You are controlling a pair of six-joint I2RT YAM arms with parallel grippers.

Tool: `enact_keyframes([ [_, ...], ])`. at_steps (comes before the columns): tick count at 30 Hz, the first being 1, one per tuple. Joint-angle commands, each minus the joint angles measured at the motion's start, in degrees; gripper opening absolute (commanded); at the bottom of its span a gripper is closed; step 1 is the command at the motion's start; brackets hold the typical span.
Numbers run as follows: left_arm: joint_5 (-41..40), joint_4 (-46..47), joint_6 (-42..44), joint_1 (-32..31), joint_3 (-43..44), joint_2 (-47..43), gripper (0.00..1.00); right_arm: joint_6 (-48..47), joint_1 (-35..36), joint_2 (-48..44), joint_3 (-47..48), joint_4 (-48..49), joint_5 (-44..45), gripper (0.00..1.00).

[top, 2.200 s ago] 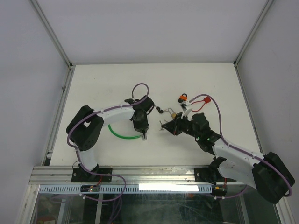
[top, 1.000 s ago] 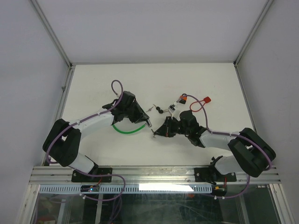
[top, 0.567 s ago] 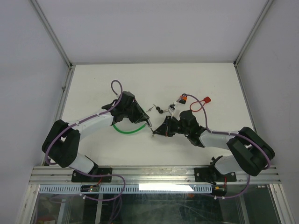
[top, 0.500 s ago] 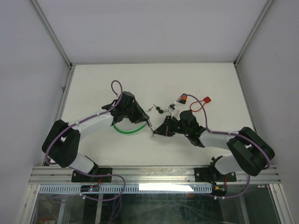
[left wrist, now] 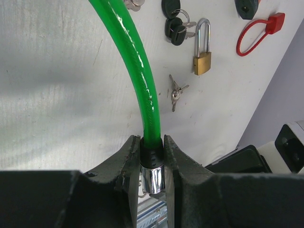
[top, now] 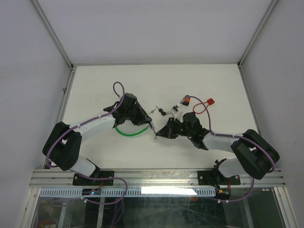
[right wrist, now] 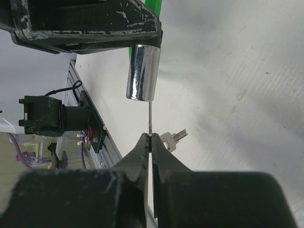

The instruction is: Unlock with the key

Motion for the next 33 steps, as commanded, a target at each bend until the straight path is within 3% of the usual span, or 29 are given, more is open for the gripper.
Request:
enact_keyframes([
  [1, 1.61, 3.70, -0.76, 0.22, -0.02, -3.27, 0.00, 0.44, 0.18, -2.36, 1.28, 4.13, 0.04, 0.00],
  [33, 1.27, 4.41, -1.62, 0.18, -0.88, -4.84, 0.00, 1.32, -0.52, -3.34, 0.13, 2.16, 3.19, 0.00],
])
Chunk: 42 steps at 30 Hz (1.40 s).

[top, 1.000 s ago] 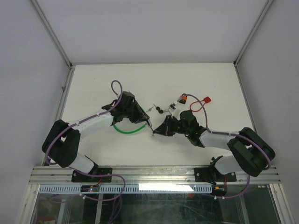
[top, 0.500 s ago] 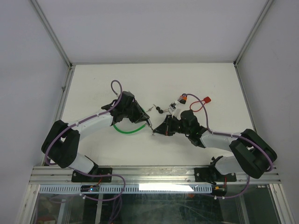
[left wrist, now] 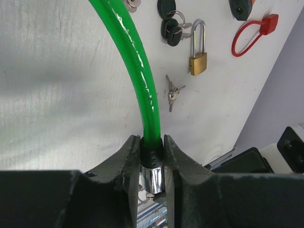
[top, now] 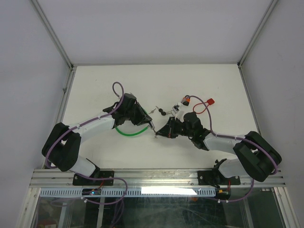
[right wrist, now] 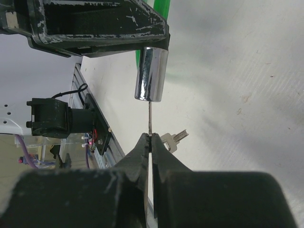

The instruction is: Unlock with the key

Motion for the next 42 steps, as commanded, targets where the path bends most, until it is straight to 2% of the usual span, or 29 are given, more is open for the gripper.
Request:
enact_keyframes([
  [1, 1.21, 3.20, -1.43, 0.17, -0.23, -4.65, 0.00, 0.36, -0.53, -1.51, 0.28, 2.19, 2.06, 0.00],
  [26, 1.64, 3.32, -1.66, 0.15, -0.77, -5.00, 0.00, 1.19, -1.16, -4.12, -1.41, 3.56, 3.25, 0.00],
  [42, 4.47, 5.99, -5.12, 0.21, -2.54, -5.56, 0.00, 2.14, -1.18, -0.47, -1.49, 11.49, 2.52, 0.00],
])
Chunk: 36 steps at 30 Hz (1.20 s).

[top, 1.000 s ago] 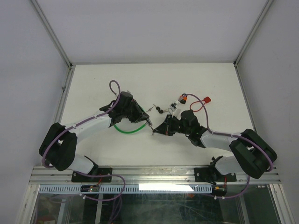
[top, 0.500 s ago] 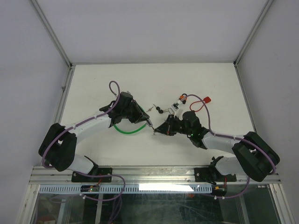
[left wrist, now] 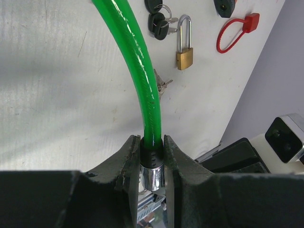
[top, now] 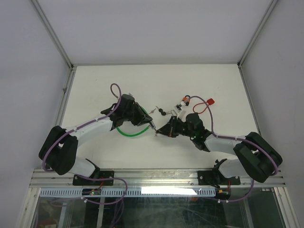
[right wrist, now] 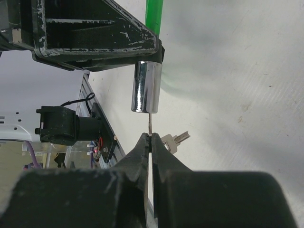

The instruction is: Unlock with the key

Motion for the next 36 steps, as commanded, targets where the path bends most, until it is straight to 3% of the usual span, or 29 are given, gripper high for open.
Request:
enact_keyframes([
  [1, 3.14, 4.06, -2.47, 0.10, -0.68, -3.03, 0.00, 0.17, -0.37, 0.53, 0.46, 6.79, 1.77, 0.00],
  [14, 3.73, 7.37, -5.10, -4.07, -2.69, -2.76, 0.00, -0.05, -0.41, 1.87, 3.19, 11.10, 4.28, 0.00],
  [25, 3.61, 8.09, -3.27, -7.05, -5.81, -4.40, 0.00, -3.25, -3.42, -1.49, 7.15, 5.81, 3.54, 0.00],
  [32, 2.57, 11.45, -3.63, -7.16, -6.25, -6.95, 0.00, 0.30, -3.38, 1.80, 6.13, 11.29, 0.83, 0.00],
  [36, 1.51, 18.61, -3.61, -7.16, -9.08, -11.14, 0.00, 2.84, -3.42, 1.99, 5.38, 12.34, -0.17, 0.00],
])
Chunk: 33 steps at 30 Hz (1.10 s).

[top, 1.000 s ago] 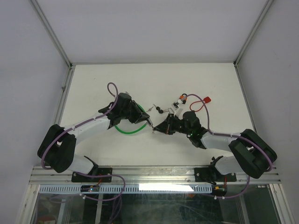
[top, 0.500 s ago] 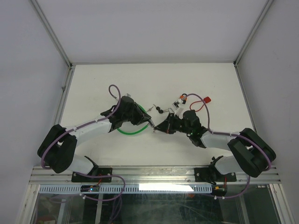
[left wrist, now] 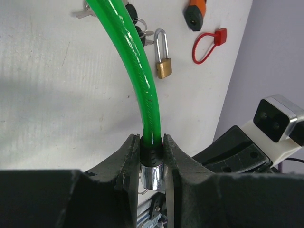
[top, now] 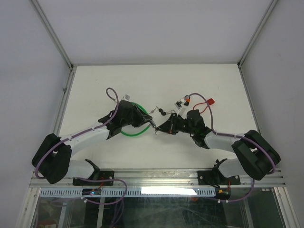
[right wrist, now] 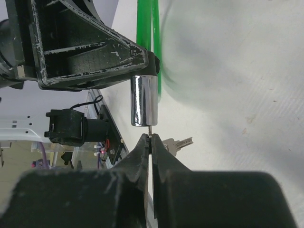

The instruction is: Unlock with the key

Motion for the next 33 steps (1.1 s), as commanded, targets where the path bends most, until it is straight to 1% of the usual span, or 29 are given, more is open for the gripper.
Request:
enact_keyframes([
  [1, 8.04, 11.59, -0.61, -3.59, -3.32, -7.33, 0.00, 4.75, -0.96, 0.11, 3.26, 11.56, 2.96, 0.00],
  [6, 7.37, 23.60, 0.59, -3.63, -8.67, -13.78, 0.00, 11.54, -1.25, 1.41, 3.68, 12.58, -0.21, 0.00],
  [11, 8.08, 34.09, 2.34, -3.65, -13.21, -18.51, 0.00, 19.53, -1.90, 4.79, 4.10, 20.19, -4.53, 0.00],
  [14, 9.21, 41.46, 2.31, -3.59, -16.30, -20.03, 0.00, 22.28, -2.13, 6.30, 5.01, 23.11, -6.50, 0.00],
  [18, 9.73, 49.11, 1.62, -3.60, -20.06, -20.75, 0.00, 22.92, -2.24, 7.30, 6.48, 21.61, -6.95, 0.00],
  [22, 9.39, 55.10, -0.14, -3.66, -23.61, -20.46, 0.00, 22.40, -2.60, 8.53, 6.96, 16.81, -6.03, 0.00],
  [26, 8.02, 55.36, -0.44, -3.67, -24.41, -20.32, 0.00, 21.29, -2.75, 9.67, 7.19, 13.85, -5.75, 0.01],
  [31, 3.01, 49.68, 0.29, -3.64, -23.69, -20.79, 0.00, 17.58, -2.74, 7.24, 7.21, 9.85, -5.96, 0.10],
  [33, -0.67, 43.75, 0.85, -3.62, -22.45, -21.11, 0.00, 14.80, -2.76, 5.02, 7.52, 6.32, -5.56, 0.16],
])
